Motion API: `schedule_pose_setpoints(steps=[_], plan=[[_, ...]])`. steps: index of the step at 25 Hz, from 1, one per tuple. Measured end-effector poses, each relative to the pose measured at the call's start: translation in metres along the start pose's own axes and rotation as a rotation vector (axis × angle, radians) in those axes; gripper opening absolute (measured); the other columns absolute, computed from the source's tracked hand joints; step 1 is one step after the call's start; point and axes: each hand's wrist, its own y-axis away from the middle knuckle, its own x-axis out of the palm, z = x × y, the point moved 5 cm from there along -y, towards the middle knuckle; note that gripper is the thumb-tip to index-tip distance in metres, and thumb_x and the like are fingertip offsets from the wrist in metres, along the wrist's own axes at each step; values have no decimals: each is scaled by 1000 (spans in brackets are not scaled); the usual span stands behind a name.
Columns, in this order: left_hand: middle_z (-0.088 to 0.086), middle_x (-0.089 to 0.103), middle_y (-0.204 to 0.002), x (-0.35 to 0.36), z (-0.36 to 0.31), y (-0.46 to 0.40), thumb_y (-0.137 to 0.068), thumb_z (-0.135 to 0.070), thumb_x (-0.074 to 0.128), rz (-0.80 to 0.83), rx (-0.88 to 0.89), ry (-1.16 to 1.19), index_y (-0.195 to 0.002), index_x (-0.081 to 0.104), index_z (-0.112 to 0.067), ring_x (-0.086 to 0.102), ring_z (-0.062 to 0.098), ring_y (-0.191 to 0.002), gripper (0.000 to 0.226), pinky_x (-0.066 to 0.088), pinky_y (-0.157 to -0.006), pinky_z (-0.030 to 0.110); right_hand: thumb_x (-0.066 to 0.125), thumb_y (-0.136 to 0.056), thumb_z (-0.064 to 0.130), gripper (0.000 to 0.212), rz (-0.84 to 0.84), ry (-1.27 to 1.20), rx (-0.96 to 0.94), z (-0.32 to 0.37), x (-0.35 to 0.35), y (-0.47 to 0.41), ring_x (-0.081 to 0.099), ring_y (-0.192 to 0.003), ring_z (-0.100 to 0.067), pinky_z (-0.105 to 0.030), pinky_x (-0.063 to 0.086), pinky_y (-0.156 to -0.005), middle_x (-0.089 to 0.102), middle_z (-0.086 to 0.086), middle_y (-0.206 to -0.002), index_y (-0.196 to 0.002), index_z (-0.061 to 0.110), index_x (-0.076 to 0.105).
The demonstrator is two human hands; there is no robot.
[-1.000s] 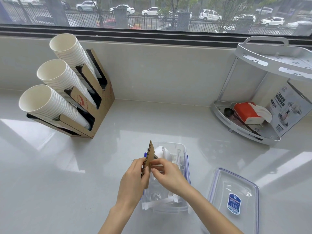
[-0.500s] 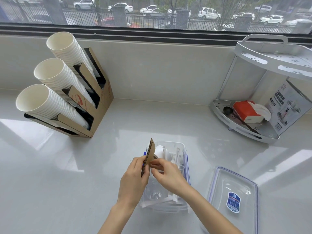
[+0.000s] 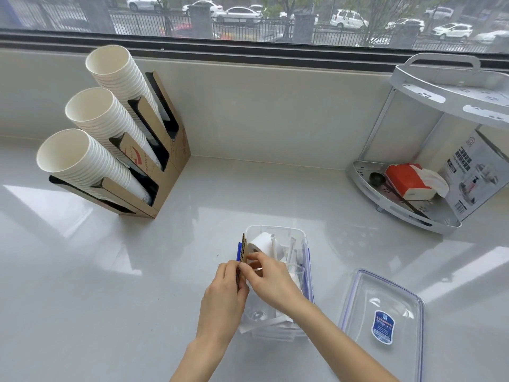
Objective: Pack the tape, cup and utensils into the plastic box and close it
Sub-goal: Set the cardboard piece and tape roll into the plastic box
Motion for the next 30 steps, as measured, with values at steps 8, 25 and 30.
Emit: schedule_pose_setpoints(steps=[8, 25, 30], plan=[[6, 57, -94, -4, 0, -1, -89, -11, 45, 1, -30, -6, -102, 53, -9, 57, 29, -75, 16, 45, -65, 37, 55, -85, 14, 40, 21, 506, -204, -13, 6, 17, 46, -114, -24, -29, 41, -91, 44, -5, -128, -124, 11, 44], [9, 57, -102, -8, -4, -1, -89, -11, 44, -16, -61, -22, -107, 53, -7, 59, 31, -81, 20, 47, -70, 39, 87, -36, 13, 32, -35, 826, -163, -20, 9, 12, 65, -73, -25, -27, 29, -55, 63, -6, -87, -56, 14, 62], [8, 54, -107, -12, -6, -7, -90, -14, 43, -30, -66, -76, -111, 52, -7, 59, 30, -82, 24, 45, -67, 34, 90, -28, 9, 42, -127, 825, -142, -24, -4, 12, 58, -54, -18, -21, 23, -48, 60, -1, -70, -53, 17, 57]])
